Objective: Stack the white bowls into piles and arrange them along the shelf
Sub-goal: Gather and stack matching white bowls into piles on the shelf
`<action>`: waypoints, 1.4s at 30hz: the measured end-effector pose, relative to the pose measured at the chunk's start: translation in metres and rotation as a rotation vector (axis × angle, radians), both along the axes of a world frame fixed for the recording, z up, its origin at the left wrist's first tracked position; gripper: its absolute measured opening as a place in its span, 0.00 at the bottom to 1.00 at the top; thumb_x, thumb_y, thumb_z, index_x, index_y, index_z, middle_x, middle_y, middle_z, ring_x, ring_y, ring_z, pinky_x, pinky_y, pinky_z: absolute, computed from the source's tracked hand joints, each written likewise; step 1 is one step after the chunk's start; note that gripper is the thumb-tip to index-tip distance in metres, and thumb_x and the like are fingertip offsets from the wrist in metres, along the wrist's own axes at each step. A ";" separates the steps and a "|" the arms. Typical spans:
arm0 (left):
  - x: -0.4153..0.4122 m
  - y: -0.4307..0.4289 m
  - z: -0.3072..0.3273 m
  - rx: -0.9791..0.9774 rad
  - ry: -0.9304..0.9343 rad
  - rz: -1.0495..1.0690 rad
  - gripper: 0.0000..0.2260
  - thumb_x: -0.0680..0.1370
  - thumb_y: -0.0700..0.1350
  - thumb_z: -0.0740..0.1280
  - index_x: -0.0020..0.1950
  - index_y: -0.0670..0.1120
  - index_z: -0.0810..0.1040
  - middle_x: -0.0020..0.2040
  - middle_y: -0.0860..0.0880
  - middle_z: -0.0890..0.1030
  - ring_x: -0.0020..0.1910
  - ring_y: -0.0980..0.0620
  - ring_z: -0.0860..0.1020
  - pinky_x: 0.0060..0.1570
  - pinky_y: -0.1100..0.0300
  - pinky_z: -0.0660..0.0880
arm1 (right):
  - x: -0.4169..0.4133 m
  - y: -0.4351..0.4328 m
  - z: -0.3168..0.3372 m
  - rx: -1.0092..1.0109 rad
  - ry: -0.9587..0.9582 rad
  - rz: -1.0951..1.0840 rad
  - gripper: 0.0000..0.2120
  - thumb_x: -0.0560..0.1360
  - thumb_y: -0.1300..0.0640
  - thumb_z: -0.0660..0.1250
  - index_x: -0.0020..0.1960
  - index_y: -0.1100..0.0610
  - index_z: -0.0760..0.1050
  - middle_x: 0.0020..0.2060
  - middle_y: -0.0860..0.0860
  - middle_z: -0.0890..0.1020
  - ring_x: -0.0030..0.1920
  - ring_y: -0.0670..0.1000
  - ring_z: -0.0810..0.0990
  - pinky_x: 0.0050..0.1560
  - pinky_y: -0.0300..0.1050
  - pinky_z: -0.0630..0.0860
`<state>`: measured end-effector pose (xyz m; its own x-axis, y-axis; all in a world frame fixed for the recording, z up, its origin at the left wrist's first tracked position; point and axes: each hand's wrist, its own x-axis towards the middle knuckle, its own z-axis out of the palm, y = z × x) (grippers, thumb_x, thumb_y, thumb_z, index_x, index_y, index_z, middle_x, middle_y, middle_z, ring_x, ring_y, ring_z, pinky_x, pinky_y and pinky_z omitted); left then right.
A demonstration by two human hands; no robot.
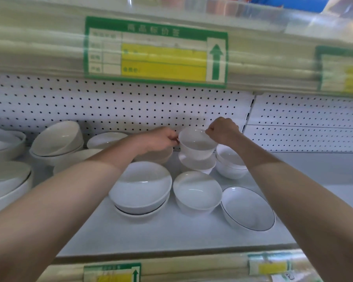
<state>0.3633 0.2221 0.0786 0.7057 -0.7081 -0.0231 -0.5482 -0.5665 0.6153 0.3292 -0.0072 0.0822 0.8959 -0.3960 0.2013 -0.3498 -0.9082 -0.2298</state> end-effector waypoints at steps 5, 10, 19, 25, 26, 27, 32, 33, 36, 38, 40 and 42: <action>-0.010 0.004 -0.011 0.024 0.011 -0.025 0.10 0.81 0.47 0.64 0.59 0.48 0.82 0.57 0.49 0.83 0.61 0.48 0.78 0.66 0.50 0.71 | -0.010 0.006 -0.006 -0.009 0.037 0.032 0.17 0.71 0.63 0.59 0.28 0.53 0.56 0.24 0.49 0.59 0.28 0.51 0.60 0.32 0.42 0.54; -0.015 0.006 -0.013 0.082 0.000 -0.010 0.10 0.81 0.49 0.63 0.57 0.48 0.82 0.57 0.47 0.83 0.59 0.47 0.78 0.63 0.52 0.71 | -0.011 0.008 -0.008 -0.024 0.071 0.036 0.15 0.71 0.63 0.59 0.29 0.53 0.58 0.25 0.49 0.61 0.30 0.52 0.61 0.32 0.43 0.55; -0.022 0.013 -0.006 -0.037 0.012 0.027 0.10 0.81 0.43 0.63 0.59 0.48 0.81 0.57 0.50 0.83 0.59 0.50 0.78 0.63 0.54 0.71 | -0.009 0.012 0.000 -0.019 0.012 0.061 0.17 0.73 0.61 0.59 0.28 0.53 0.58 0.25 0.50 0.61 0.30 0.52 0.61 0.32 0.43 0.55; -0.026 0.035 0.003 -0.091 -0.018 0.049 0.11 0.80 0.40 0.64 0.59 0.45 0.81 0.57 0.46 0.82 0.58 0.47 0.78 0.61 0.53 0.72 | -0.017 0.037 0.015 -0.055 -0.016 0.044 0.17 0.73 0.62 0.59 0.29 0.54 0.58 0.25 0.50 0.62 0.30 0.52 0.63 0.32 0.42 0.54; -0.027 0.037 0.005 -0.106 -0.017 0.051 0.10 0.80 0.40 0.64 0.59 0.44 0.81 0.56 0.46 0.82 0.56 0.47 0.78 0.58 0.55 0.73 | -0.019 0.041 0.018 -0.070 -0.016 0.028 0.16 0.74 0.62 0.59 0.29 0.54 0.59 0.26 0.50 0.63 0.31 0.52 0.64 0.32 0.42 0.54; -0.029 0.038 0.006 -0.128 -0.016 0.048 0.10 0.80 0.41 0.64 0.58 0.45 0.81 0.55 0.47 0.82 0.54 0.49 0.78 0.55 0.56 0.73 | -0.022 0.044 0.021 -0.075 -0.019 0.012 0.16 0.74 0.62 0.59 0.30 0.55 0.59 0.26 0.50 0.64 0.31 0.52 0.65 0.32 0.42 0.55; -0.042 0.051 0.013 -0.165 -0.042 0.040 0.11 0.80 0.42 0.64 0.60 0.49 0.82 0.55 0.50 0.83 0.53 0.52 0.78 0.55 0.57 0.73 | -0.042 0.057 0.038 -0.036 -0.025 -0.022 0.16 0.75 0.60 0.60 0.30 0.55 0.60 0.28 0.51 0.65 0.33 0.53 0.66 0.31 0.42 0.57; -0.044 0.056 0.014 -0.186 -0.040 0.046 0.11 0.80 0.42 0.64 0.60 0.48 0.82 0.56 0.49 0.83 0.54 0.51 0.78 0.56 0.57 0.73 | -0.045 0.062 0.042 -0.020 -0.036 -0.026 0.16 0.74 0.61 0.60 0.30 0.55 0.60 0.27 0.51 0.67 0.32 0.53 0.66 0.31 0.41 0.57; -0.060 0.081 0.020 -0.240 -0.020 0.049 0.11 0.79 0.42 0.64 0.60 0.45 0.81 0.57 0.45 0.83 0.55 0.49 0.78 0.52 0.58 0.72 | -0.056 0.084 0.046 0.033 -0.065 -0.011 0.16 0.70 0.65 0.59 0.27 0.54 0.57 0.23 0.50 0.64 0.29 0.52 0.62 0.31 0.42 0.56; -0.068 0.102 0.025 -0.261 -0.025 0.055 0.11 0.80 0.42 0.65 0.60 0.45 0.81 0.54 0.48 0.83 0.53 0.50 0.79 0.48 0.61 0.73 | -0.063 0.106 0.047 0.041 -0.098 0.024 0.17 0.69 0.65 0.59 0.27 0.53 0.55 0.24 0.50 0.60 0.28 0.51 0.59 0.31 0.42 0.54; -0.078 0.129 0.028 -0.248 -0.079 0.094 0.08 0.79 0.43 0.66 0.56 0.48 0.81 0.46 0.54 0.83 0.45 0.54 0.79 0.41 0.69 0.72 | -0.065 0.129 0.049 0.043 -0.124 0.057 0.17 0.70 0.64 0.60 0.27 0.53 0.57 0.24 0.50 0.61 0.28 0.51 0.61 0.31 0.42 0.56; -0.086 0.156 0.028 -0.261 -0.116 0.121 0.06 0.78 0.44 0.68 0.54 0.49 0.81 0.45 0.56 0.82 0.44 0.56 0.79 0.44 0.70 0.73 | -0.066 0.158 0.051 0.061 -0.135 0.083 0.17 0.71 0.62 0.60 0.28 0.54 0.58 0.25 0.51 0.62 0.28 0.51 0.62 0.31 0.43 0.57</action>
<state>0.2770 0.3784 0.1065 0.7725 -0.5901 0.2345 -0.5617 -0.4628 0.6858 0.2629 0.1512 0.1332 0.8924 -0.3372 0.2998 -0.2368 -0.9156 -0.3251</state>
